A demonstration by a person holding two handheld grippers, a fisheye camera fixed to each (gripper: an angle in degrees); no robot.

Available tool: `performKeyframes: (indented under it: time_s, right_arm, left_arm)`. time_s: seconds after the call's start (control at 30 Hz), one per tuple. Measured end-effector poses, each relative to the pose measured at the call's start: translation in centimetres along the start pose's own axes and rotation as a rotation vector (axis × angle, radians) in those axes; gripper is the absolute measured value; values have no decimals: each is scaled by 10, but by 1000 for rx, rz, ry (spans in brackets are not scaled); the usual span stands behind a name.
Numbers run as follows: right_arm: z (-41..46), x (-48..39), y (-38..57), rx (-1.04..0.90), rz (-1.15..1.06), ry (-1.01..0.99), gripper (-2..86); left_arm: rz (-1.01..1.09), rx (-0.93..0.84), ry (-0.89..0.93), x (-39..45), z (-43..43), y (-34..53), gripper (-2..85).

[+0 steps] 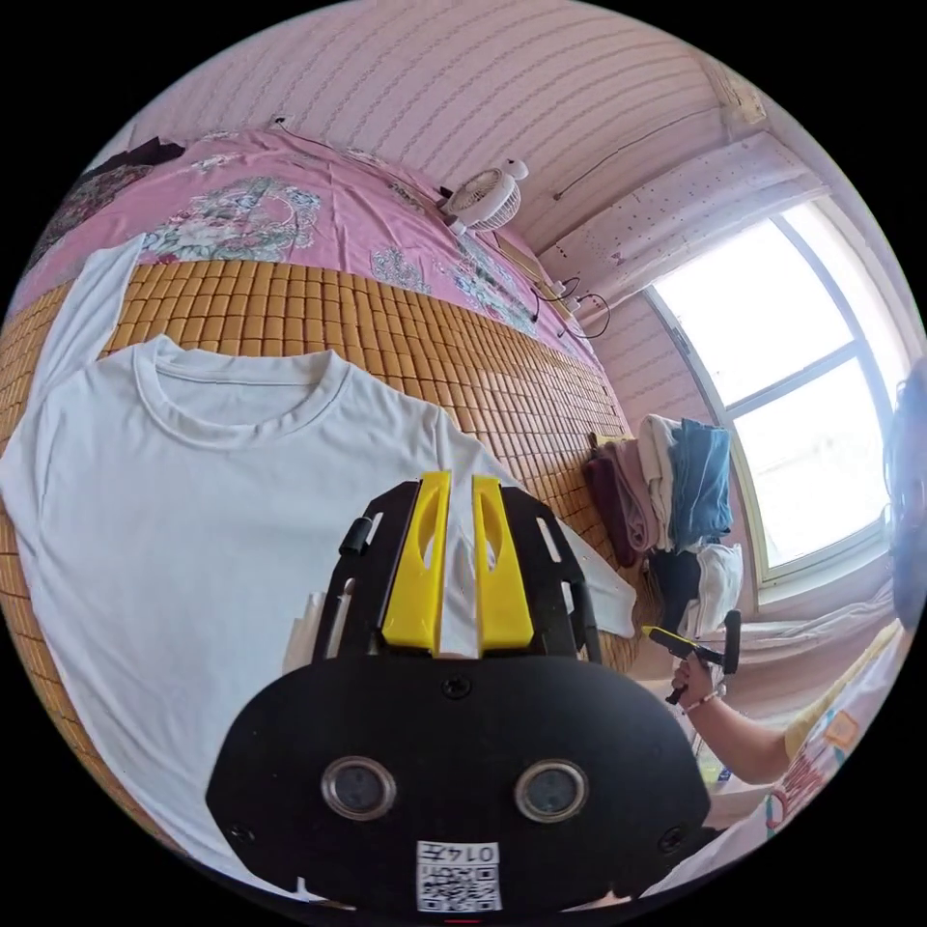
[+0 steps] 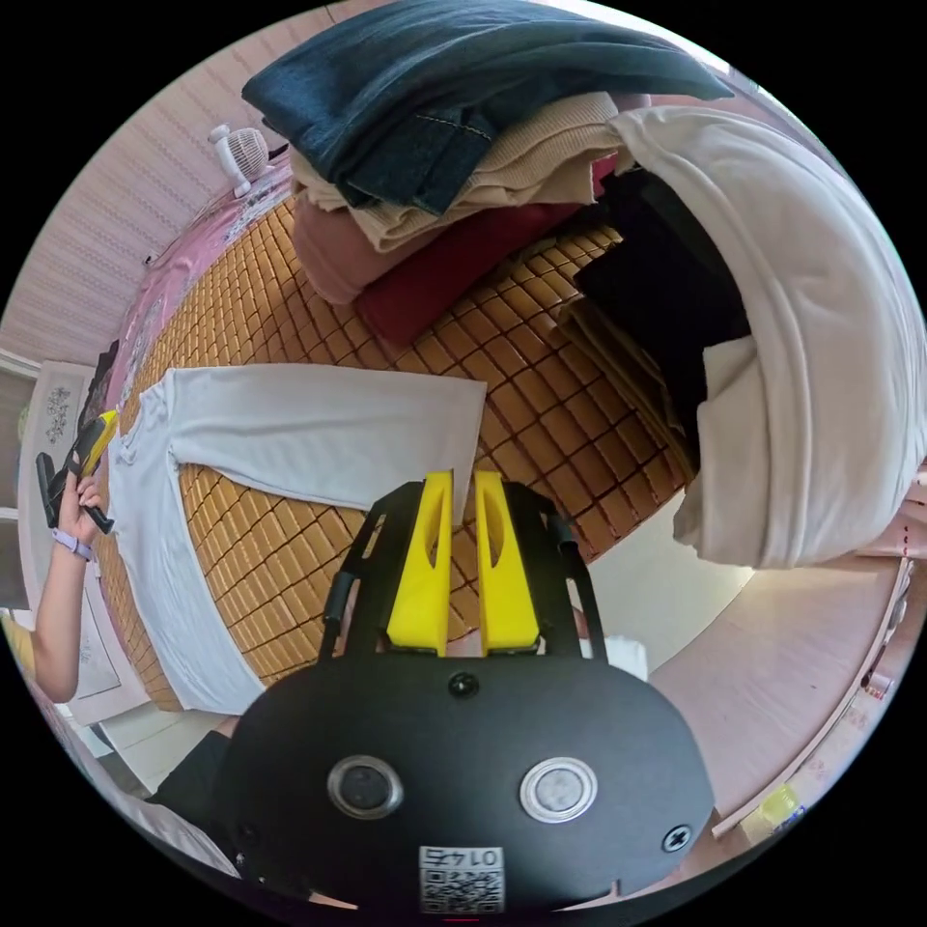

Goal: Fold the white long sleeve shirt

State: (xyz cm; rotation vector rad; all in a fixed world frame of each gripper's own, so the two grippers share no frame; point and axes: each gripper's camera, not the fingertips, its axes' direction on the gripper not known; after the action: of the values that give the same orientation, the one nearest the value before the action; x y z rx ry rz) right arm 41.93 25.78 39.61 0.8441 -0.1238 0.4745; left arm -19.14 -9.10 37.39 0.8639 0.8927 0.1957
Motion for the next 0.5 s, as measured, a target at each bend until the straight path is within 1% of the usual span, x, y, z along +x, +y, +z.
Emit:
performKeyframes:
  time_s: [0.07,0.17,0.27,0.37,0.5]
  right_arm:
    - [9,-11,9,-19,-13,-9,44]
    - [25,-43,16,-45,-74,-14,42]
    - [46,-88,14,-61,-167,-39,41]
    - [73,-149,4,-85,-299,-92,41]
    - [113,-270,-10,-99,-573,-129,42]
  left_arm:
    - [-22,0,-86,-13,-51,20,46]
    - [-59,-28,-208,-34,-107,50,44]
    - [-119,-56,-267,-55,-157,80,44]
    - [-184,-64,-308,-69,-206,106,45]
    - [-249,-42,-354,-78,-259,130,47]
